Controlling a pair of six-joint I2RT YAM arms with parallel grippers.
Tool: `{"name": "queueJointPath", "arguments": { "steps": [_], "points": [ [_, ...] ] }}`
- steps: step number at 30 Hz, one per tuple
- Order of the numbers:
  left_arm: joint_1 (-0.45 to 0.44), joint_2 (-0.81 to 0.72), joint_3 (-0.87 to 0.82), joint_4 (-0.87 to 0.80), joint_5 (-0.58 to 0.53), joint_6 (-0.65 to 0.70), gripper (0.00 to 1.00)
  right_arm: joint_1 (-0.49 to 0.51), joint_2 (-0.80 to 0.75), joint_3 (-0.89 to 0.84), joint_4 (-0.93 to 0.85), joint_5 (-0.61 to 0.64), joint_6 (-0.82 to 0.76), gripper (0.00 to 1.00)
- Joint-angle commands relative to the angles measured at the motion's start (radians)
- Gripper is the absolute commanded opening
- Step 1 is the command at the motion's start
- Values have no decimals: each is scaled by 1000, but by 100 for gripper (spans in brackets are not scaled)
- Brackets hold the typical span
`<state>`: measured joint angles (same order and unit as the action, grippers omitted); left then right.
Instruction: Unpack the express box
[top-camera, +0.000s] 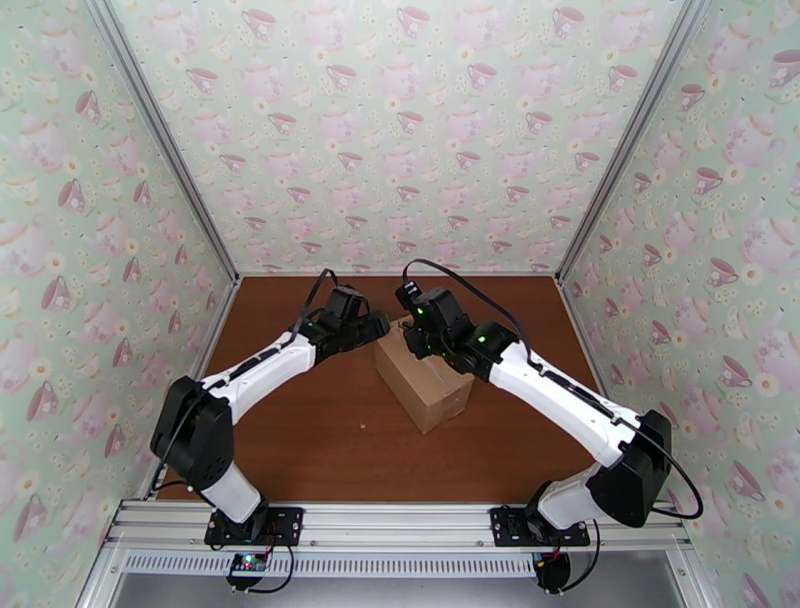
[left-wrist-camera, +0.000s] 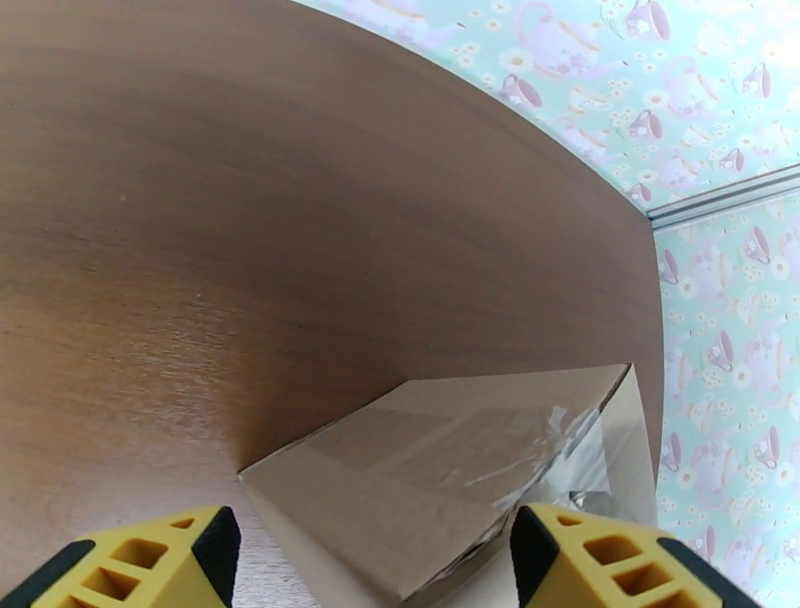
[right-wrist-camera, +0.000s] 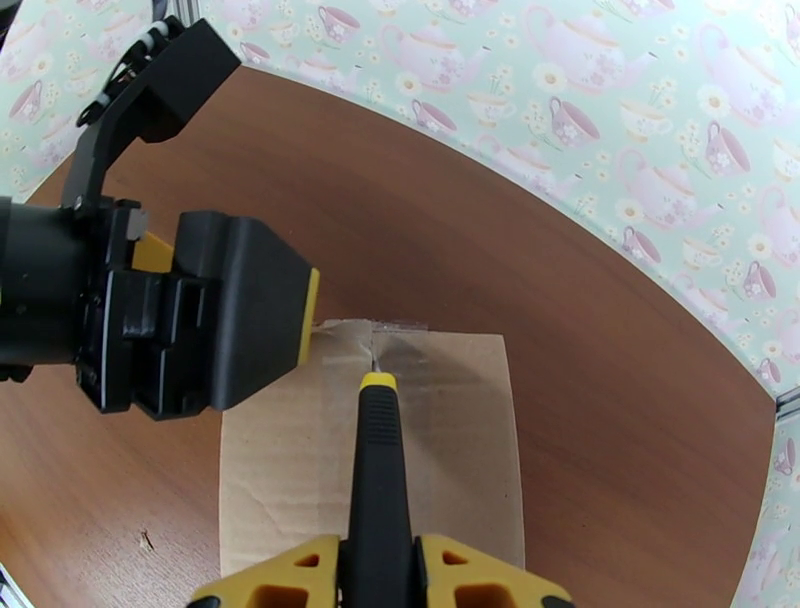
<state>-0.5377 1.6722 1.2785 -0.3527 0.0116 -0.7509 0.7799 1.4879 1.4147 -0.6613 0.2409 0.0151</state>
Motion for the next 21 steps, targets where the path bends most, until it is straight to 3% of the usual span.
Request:
{"name": "queueJointPath", "arguments": {
  "steps": [1,21],
  "points": [
    [5,28,30,16,31,-4,77,6,25,-13,-93,6,10,0],
    [-2,61,7,21,27,-40,76,7,-15,-5,-121,33,3,0]
  ]
}}
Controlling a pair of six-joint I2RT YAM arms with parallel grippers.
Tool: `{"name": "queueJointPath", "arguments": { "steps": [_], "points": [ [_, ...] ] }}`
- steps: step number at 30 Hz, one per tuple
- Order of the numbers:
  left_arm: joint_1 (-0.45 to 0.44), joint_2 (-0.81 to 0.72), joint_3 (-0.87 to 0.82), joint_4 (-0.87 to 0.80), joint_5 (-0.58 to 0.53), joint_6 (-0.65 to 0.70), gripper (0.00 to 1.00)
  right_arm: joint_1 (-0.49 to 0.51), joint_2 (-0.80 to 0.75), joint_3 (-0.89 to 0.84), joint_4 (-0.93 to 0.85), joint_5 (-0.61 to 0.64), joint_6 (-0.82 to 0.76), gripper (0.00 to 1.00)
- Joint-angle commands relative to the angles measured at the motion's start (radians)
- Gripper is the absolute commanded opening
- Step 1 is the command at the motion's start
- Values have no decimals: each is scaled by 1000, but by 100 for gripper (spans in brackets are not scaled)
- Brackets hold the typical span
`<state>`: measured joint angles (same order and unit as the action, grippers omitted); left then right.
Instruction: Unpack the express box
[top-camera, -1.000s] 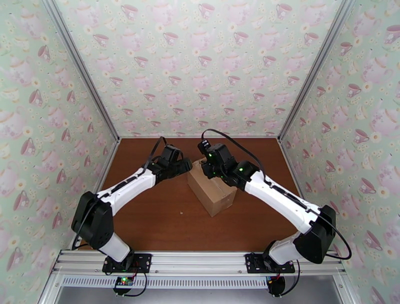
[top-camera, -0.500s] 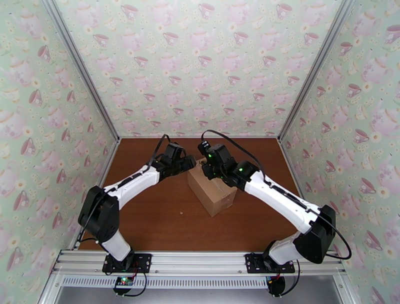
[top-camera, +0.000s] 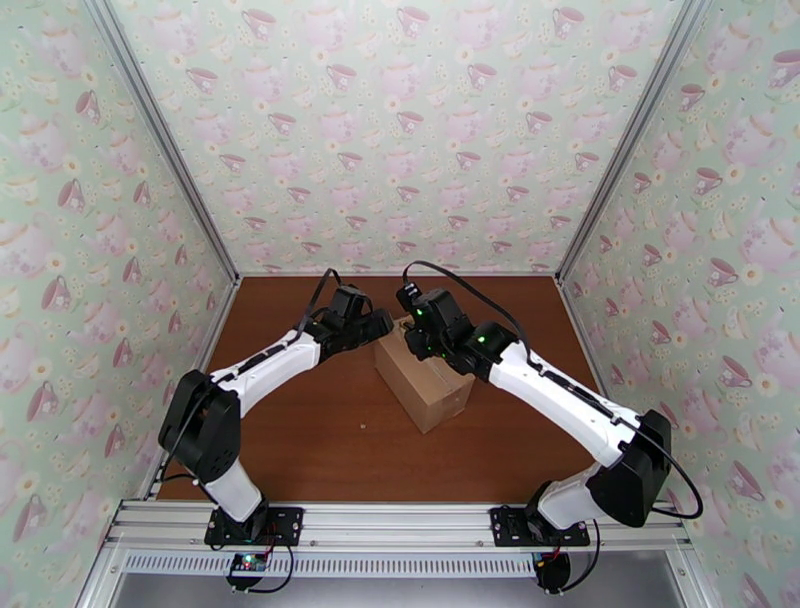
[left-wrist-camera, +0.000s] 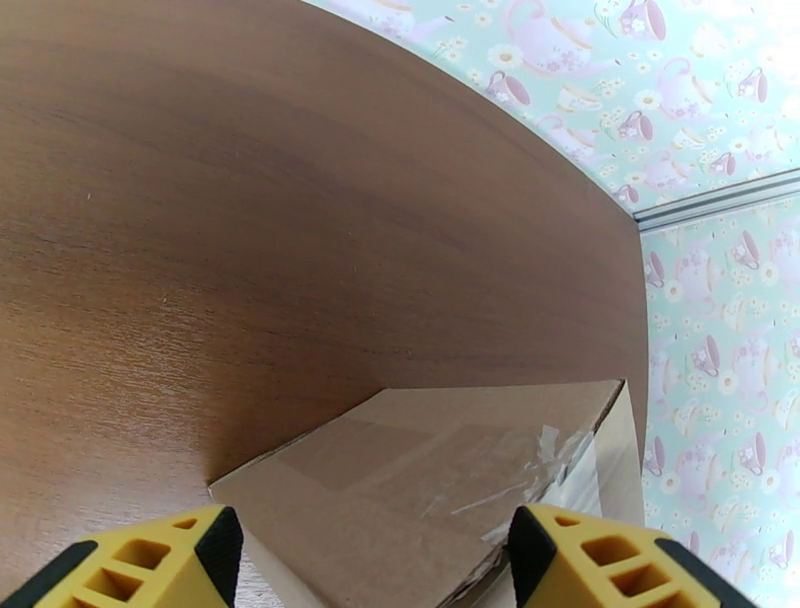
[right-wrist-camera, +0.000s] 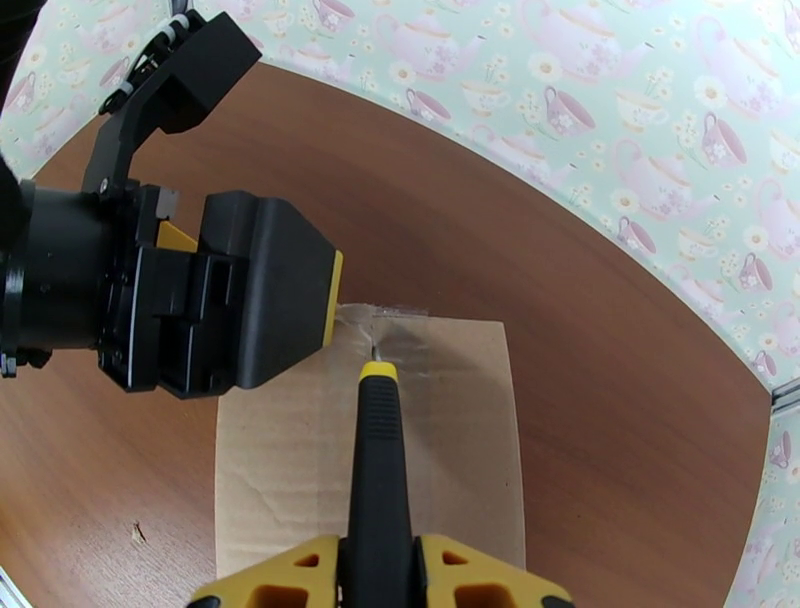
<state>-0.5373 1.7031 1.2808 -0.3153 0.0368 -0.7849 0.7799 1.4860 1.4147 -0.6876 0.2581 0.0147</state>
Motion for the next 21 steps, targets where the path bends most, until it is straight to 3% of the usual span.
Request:
{"name": "queueJointPath", "arguments": {
  "steps": [1,21],
  "points": [
    [-2,30,6,-18,0,-6,76,7,-15,-5,-97,18,2,0],
    [-2,18,5,-34,-21,-9,75,7,-44,-24,-116,38,4,0]
  ]
}}
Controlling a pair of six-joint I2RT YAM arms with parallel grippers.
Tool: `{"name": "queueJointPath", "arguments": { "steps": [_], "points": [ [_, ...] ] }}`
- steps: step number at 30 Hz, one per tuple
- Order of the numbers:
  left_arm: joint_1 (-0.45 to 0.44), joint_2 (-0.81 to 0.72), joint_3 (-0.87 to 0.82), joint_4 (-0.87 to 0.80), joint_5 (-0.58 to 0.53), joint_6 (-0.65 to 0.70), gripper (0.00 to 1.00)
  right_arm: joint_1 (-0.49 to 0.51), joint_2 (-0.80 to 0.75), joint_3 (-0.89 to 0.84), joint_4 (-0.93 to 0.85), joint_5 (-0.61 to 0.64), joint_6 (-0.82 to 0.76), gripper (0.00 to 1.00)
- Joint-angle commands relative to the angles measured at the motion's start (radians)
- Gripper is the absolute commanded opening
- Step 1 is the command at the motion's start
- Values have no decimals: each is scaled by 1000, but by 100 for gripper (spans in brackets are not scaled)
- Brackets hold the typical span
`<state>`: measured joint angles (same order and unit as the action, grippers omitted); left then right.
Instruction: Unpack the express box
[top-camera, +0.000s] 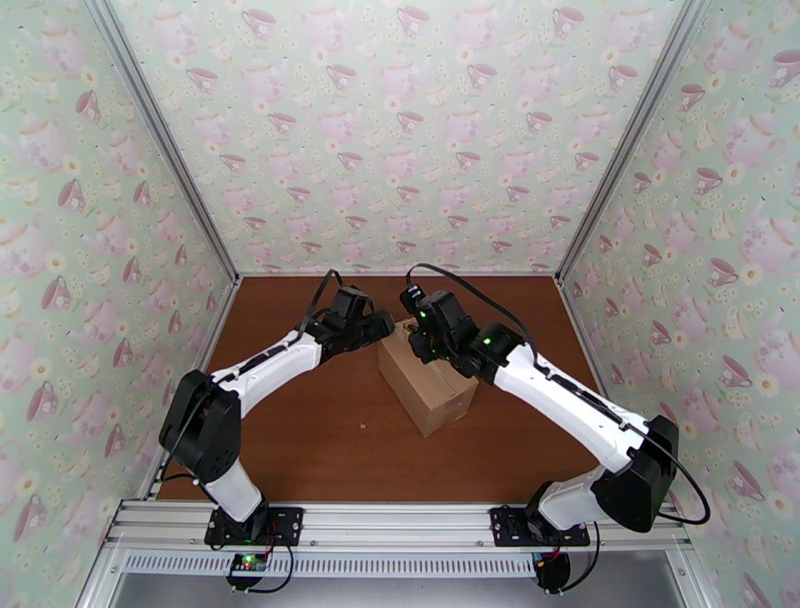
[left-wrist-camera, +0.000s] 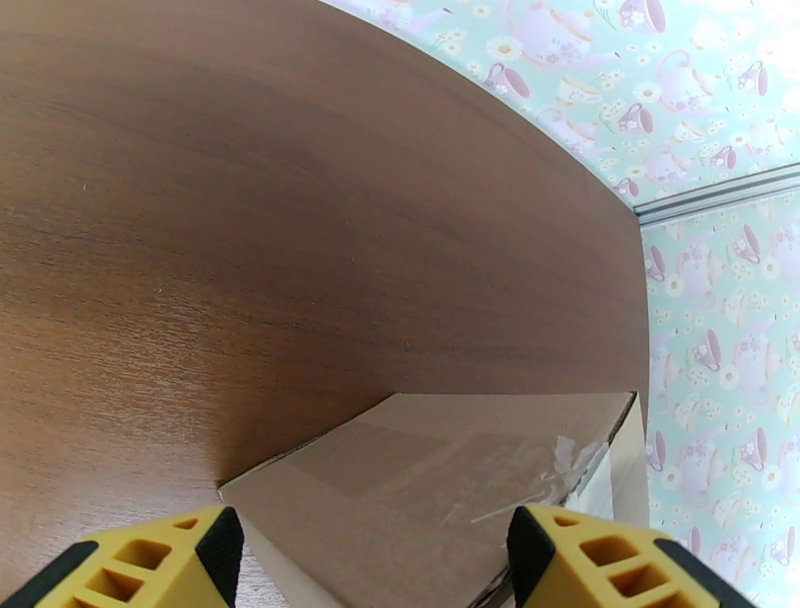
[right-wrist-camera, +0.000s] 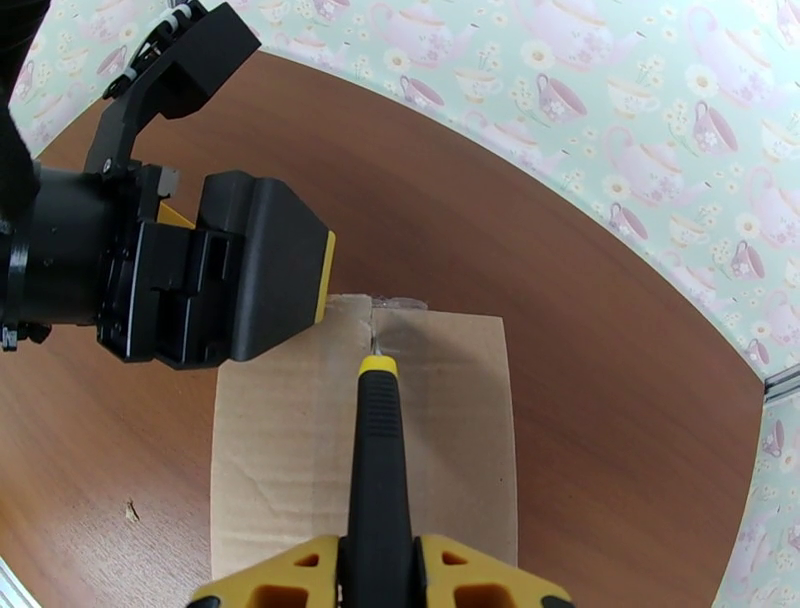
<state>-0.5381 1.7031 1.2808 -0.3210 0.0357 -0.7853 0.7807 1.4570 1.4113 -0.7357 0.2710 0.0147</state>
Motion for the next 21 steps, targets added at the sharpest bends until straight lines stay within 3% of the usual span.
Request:
{"name": "queueJointPath", "arguments": {
  "steps": [1,21],
  "points": [
    [-2,15,8,-28,-20,-5,76,9,-17,-24,-68,25,4,0],
    [-24,14,18,51,118,35,79,9,-7,-12,-63,16,7,0]
  ]
}}
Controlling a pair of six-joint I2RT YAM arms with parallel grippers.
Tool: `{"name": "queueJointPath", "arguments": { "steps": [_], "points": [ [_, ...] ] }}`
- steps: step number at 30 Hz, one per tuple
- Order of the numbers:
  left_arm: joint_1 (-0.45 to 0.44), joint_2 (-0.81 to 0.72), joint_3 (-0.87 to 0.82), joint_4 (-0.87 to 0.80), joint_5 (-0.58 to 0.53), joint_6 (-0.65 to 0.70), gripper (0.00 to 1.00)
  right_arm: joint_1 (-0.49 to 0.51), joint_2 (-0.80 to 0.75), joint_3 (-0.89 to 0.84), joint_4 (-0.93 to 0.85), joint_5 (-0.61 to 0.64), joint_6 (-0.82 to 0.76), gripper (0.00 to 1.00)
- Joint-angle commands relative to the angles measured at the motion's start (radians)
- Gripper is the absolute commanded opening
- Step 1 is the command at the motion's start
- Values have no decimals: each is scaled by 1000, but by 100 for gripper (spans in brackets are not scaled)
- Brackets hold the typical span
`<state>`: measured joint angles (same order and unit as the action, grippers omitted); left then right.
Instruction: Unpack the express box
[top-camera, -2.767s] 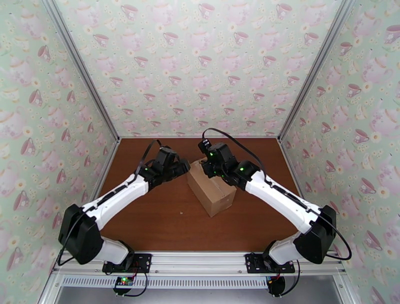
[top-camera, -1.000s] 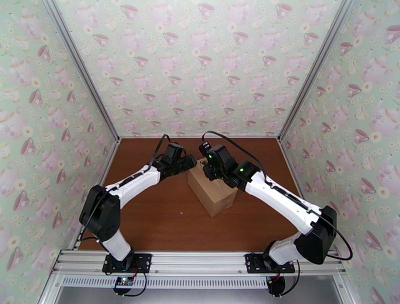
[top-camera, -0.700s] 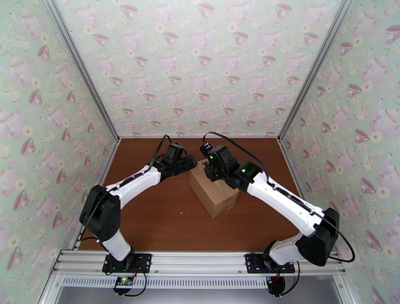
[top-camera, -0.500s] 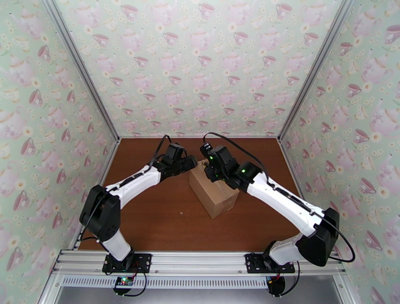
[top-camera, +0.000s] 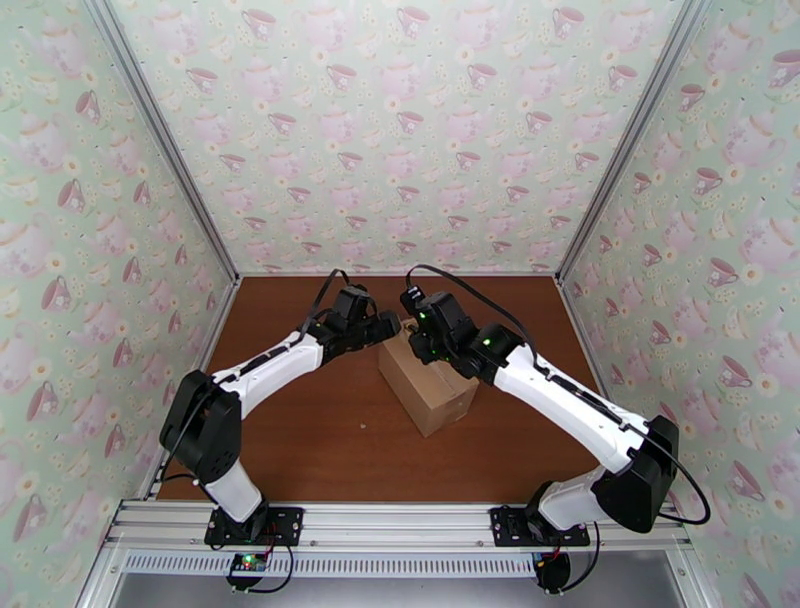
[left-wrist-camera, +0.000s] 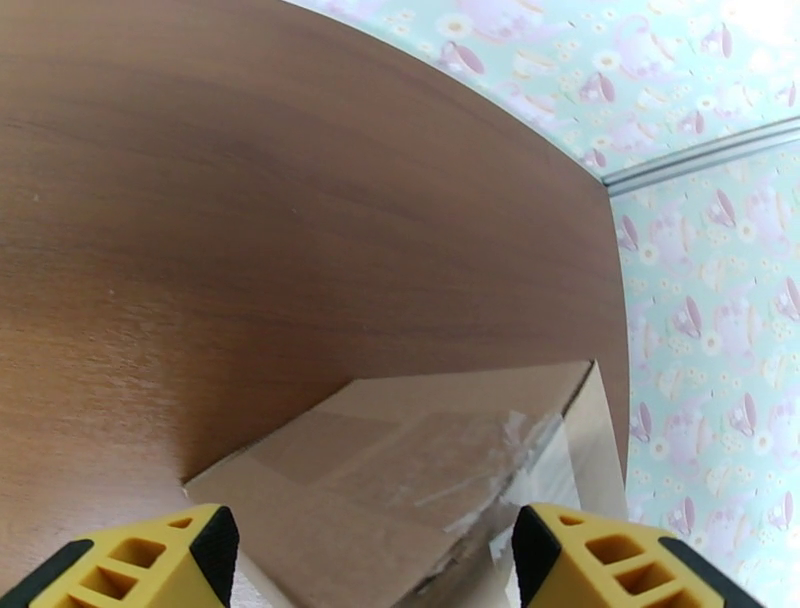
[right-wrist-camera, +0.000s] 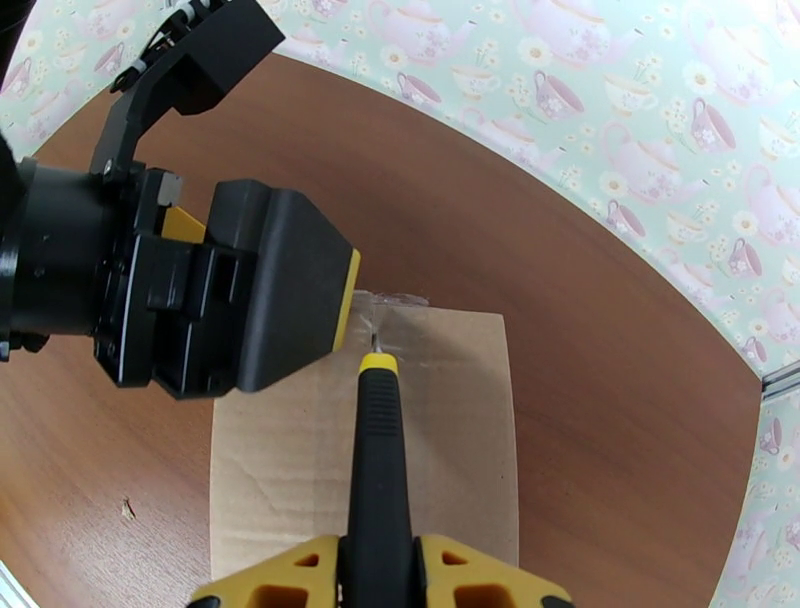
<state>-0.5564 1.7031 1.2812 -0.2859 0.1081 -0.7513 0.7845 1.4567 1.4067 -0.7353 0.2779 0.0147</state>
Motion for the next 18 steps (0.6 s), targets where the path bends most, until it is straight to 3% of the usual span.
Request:
{"name": "queueJointPath", "arguments": {
  "steps": [1,18],
  "points": [
    [-5,19,10,16,52,-8,78,5,-7,-8,-64,10,7,0],
    [-1,60,-50,-3,27,-119,76,20,-26,-8,-85,33,5,0]
  ]
}}
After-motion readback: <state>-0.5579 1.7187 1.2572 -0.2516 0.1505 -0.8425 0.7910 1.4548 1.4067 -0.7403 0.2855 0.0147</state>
